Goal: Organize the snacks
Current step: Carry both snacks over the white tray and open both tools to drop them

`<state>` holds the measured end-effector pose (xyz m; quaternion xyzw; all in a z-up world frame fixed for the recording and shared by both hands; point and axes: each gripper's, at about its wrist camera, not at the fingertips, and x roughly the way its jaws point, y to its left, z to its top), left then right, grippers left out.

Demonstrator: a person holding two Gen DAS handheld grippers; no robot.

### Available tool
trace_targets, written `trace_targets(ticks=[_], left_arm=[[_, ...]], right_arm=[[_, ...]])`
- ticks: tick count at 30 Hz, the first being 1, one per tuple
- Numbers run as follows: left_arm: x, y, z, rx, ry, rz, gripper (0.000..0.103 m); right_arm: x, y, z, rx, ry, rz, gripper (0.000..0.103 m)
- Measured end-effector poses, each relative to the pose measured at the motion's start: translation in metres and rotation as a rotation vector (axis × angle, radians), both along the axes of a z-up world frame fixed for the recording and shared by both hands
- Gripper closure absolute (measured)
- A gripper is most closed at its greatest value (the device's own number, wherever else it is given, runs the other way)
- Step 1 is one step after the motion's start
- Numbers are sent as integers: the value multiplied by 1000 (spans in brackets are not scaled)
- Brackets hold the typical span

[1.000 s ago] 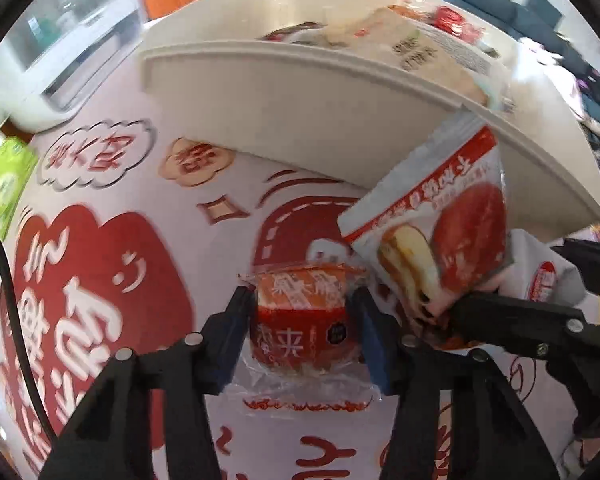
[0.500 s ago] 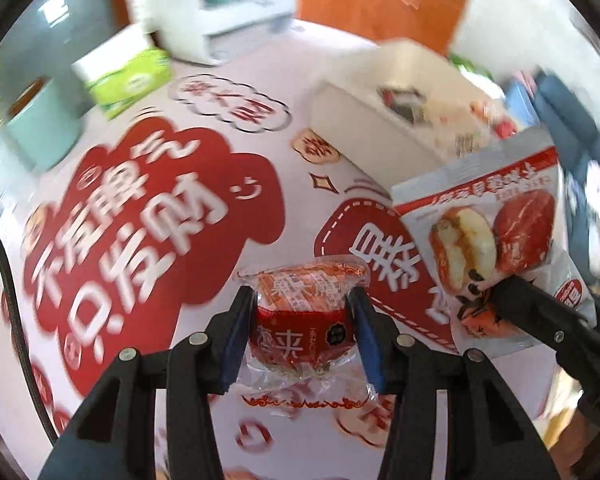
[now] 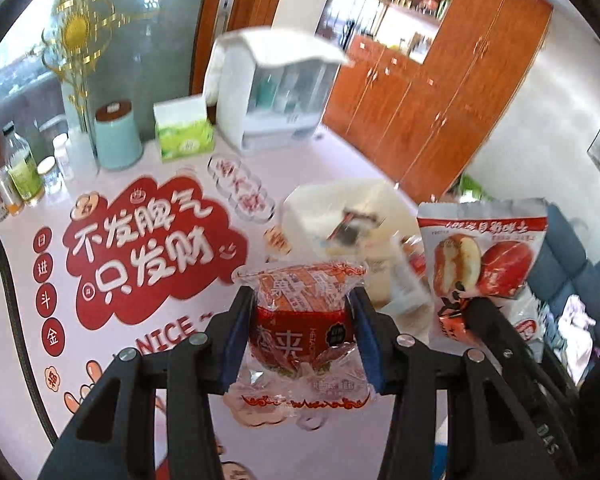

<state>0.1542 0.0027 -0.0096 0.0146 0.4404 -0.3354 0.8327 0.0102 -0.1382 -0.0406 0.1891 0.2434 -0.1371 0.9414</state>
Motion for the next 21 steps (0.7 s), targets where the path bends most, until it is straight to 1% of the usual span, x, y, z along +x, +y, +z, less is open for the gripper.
trace_targets(ticks=[3, 4, 6, 8, 11, 14, 16, 18, 21], left_arm=[[-13, -22, 21, -35, -30, 19, 56], [-17, -30, 26, -38, -41, 25, 56], [-24, -57, 32, -34, -58, 50, 56], [-26, -83, 31, -30, -38, 81, 56], [-26, -125, 17, -31, 12, 116, 56], [-24, -164, -1, -19, 45, 155, 56], [-23, -182, -13, -20, 71, 173, 56], [-21, -200, -25, 0, 84, 203, 55], [-18, -217, -36, 34, 97, 247, 53]], right_arm=[[-8, -33, 17, 4, -34, -1, 66], [-10, -51, 24, 13, -45, 6, 66], [-10, -76, 31, 29, -57, 28, 66], [-4, -113, 38, 47, -55, 60, 66], [13, -160, 39, 68, -18, 121, 66], [31, -195, 38, 63, 8, 165, 65], [50, -218, 33, 83, 33, 200, 65], [68, -235, 28, 118, 52, 231, 65], [100, -254, 20, 108, 87, 268, 64]])
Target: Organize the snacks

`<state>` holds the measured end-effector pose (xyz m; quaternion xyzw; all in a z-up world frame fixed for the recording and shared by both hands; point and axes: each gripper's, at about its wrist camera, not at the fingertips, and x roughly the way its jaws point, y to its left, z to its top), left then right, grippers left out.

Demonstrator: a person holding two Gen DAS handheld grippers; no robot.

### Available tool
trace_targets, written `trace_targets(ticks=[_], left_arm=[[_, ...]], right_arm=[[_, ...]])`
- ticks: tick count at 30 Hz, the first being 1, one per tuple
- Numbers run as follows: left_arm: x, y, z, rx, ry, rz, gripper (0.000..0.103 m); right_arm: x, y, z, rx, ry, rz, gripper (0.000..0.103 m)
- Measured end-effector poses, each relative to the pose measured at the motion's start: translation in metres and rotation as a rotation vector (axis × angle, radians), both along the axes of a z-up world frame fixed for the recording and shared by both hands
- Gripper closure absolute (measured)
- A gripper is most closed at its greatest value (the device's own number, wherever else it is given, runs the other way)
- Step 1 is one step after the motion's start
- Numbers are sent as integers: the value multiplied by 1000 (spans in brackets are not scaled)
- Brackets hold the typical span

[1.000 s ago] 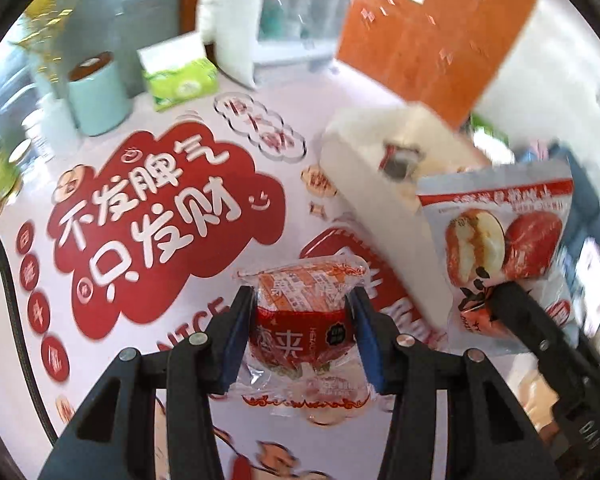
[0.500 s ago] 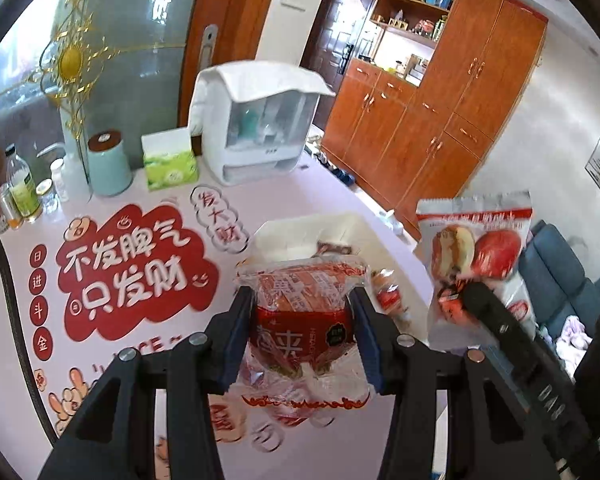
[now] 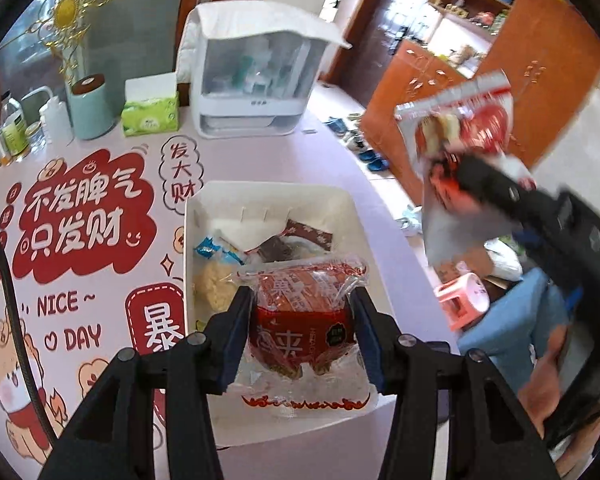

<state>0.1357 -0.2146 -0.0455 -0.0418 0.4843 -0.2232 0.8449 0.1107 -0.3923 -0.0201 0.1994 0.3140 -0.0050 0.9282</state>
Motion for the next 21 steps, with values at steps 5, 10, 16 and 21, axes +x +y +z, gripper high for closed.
trace_targets(ticks=[5, 10, 16, 21], left_arm=[[3, 2, -3, 16, -20, 103, 9], [8, 12, -1, 49, -51, 163, 5], [11, 24, -6, 88, -40, 239, 5], [10, 33, -6, 97, -36, 288, 5]], right_arm=[[47, -1, -19, -42, 79, 105, 60], [70, 5, -39, -86, 113, 141, 52], [69, 7, -53, -94, 146, 158, 51], [67, 10, -55, -127, 149, 159, 51]])
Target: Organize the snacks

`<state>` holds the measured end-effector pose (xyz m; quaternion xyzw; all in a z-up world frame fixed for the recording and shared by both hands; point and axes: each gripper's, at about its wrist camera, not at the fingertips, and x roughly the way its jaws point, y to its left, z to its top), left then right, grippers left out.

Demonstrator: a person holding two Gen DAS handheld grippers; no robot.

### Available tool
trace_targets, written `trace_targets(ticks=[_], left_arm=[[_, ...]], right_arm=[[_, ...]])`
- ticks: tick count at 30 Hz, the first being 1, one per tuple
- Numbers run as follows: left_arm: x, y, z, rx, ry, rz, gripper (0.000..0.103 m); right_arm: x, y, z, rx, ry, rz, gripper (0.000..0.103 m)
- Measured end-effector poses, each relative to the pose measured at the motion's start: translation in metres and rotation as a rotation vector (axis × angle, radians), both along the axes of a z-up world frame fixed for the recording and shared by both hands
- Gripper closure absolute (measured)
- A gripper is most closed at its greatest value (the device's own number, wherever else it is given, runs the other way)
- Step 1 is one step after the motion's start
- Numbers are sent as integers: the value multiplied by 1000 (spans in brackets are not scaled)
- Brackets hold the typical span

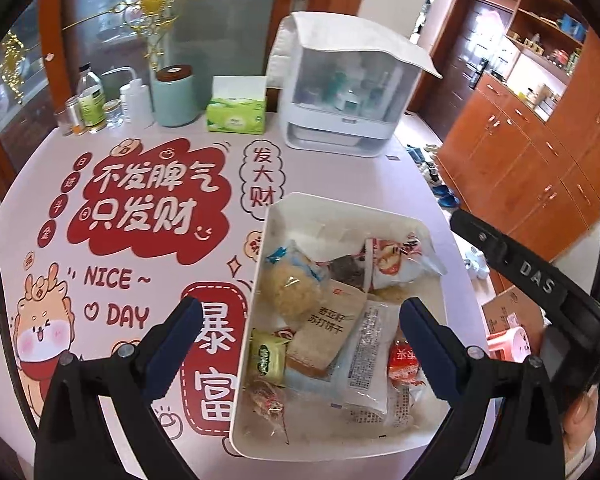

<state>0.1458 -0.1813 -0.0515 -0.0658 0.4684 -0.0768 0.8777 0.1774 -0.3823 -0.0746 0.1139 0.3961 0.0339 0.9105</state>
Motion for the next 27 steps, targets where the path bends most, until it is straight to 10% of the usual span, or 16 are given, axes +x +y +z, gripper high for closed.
trace_targets(ticks=[27], left_arm=[[-108, 81, 37, 169, -94, 79, 4]], right_arm=[[-120, 79, 19, -29, 27, 47, 37]])
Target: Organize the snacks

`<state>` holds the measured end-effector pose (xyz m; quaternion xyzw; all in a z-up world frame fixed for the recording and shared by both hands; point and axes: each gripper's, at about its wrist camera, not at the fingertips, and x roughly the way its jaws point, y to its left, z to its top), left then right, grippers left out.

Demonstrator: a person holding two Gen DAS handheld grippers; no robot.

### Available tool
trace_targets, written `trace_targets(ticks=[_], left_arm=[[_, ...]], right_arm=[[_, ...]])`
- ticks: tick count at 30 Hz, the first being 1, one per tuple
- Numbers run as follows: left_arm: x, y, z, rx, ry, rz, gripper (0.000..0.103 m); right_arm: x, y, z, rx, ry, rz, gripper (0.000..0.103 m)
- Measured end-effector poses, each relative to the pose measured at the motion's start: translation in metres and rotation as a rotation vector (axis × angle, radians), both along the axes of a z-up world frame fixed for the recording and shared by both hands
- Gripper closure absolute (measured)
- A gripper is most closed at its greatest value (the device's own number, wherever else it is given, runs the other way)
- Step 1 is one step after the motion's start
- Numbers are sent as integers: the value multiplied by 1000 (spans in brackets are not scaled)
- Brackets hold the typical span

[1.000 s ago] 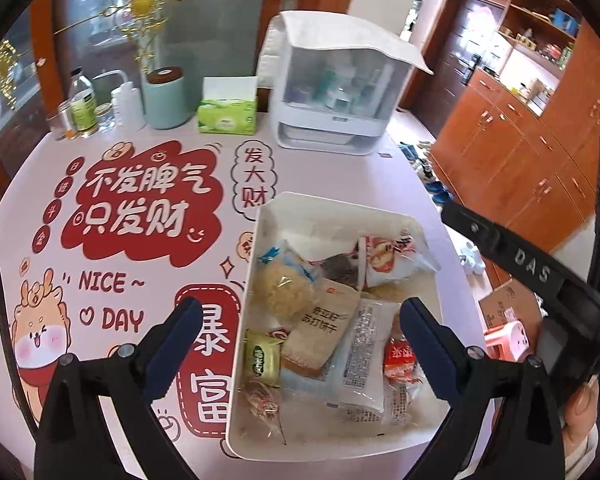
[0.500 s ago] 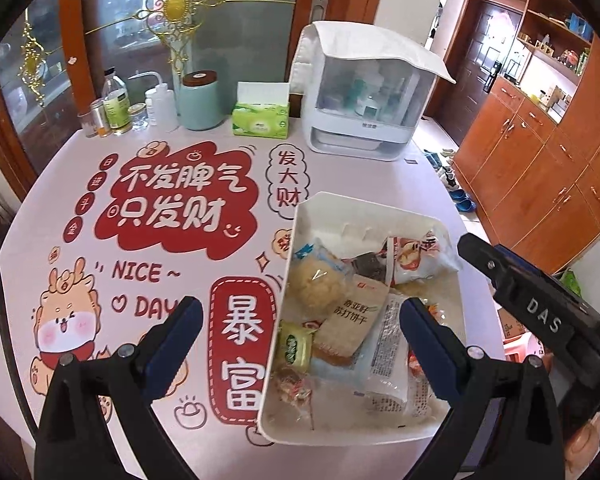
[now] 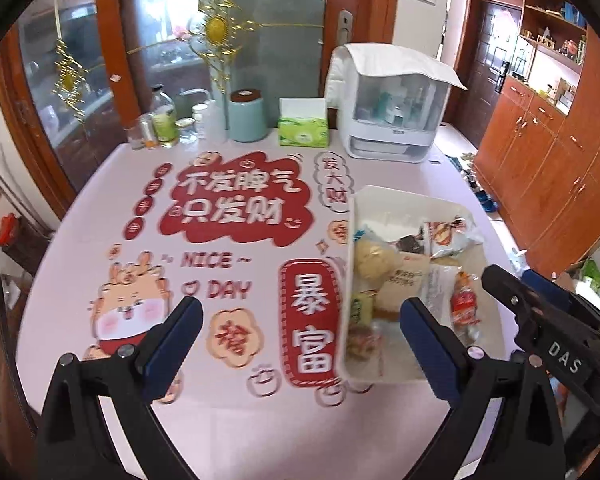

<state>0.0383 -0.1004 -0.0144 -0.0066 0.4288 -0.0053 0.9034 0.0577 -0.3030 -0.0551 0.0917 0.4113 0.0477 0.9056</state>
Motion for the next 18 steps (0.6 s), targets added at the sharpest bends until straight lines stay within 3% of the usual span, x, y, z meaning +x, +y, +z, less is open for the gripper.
trace_targets(ticks=[9, 18], left_arm=[[-45, 35, 22, 48, -50, 11, 1], [-66, 69, 21, 44, -26, 50, 1]], right_arm=[[-48, 41, 16, -17, 25, -6, 30], [-82, 75, 14, -97, 55, -42, 30]])
